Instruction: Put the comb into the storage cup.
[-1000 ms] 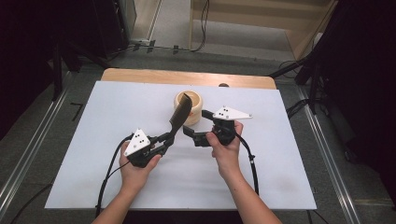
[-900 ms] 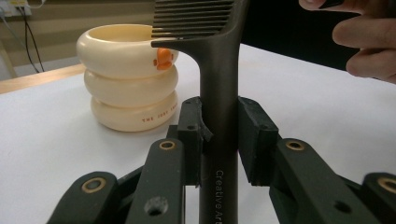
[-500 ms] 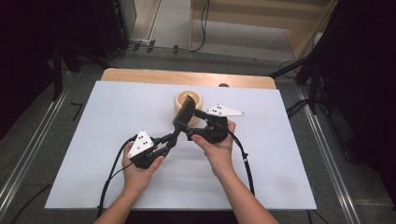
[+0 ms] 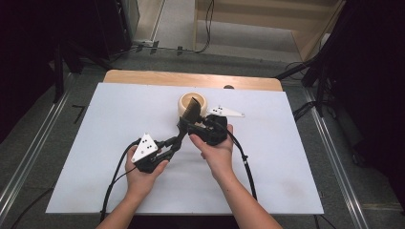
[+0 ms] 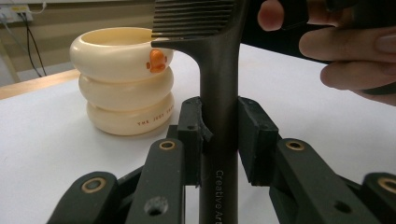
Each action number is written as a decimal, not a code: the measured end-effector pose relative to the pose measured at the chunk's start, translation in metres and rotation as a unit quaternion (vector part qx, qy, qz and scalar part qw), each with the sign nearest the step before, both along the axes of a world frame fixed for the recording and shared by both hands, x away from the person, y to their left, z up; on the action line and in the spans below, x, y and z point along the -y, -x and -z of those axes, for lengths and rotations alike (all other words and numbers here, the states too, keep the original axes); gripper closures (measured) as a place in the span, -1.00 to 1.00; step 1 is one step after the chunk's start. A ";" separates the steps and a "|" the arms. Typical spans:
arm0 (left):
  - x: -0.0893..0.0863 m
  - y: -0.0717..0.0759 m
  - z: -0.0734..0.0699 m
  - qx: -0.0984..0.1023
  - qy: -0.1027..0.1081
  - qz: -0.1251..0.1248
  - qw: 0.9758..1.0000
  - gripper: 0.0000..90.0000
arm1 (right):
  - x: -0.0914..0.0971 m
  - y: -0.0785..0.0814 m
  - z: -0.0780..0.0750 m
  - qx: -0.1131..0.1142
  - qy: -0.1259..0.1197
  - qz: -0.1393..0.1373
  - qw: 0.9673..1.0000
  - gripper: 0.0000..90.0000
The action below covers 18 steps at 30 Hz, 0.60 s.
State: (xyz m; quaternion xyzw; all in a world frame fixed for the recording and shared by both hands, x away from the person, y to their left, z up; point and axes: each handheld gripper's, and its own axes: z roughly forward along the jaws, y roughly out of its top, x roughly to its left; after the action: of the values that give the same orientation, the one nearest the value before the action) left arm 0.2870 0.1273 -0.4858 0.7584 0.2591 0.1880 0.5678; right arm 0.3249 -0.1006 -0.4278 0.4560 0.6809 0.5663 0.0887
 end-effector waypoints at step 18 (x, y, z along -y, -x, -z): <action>-0.001 0.000 0.001 -0.002 0.015 0.005 1.000 0.42 | -0.004 0.005 -0.004 -0.024 -0.044 -0.029 0.998 0.85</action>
State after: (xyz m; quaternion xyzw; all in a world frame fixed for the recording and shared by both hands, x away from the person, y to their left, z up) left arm 0.2873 0.1281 -0.4866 0.7513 0.2588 0.1797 0.5798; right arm 0.3203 -0.0970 -0.4240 0.4531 0.6699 0.5871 0.0361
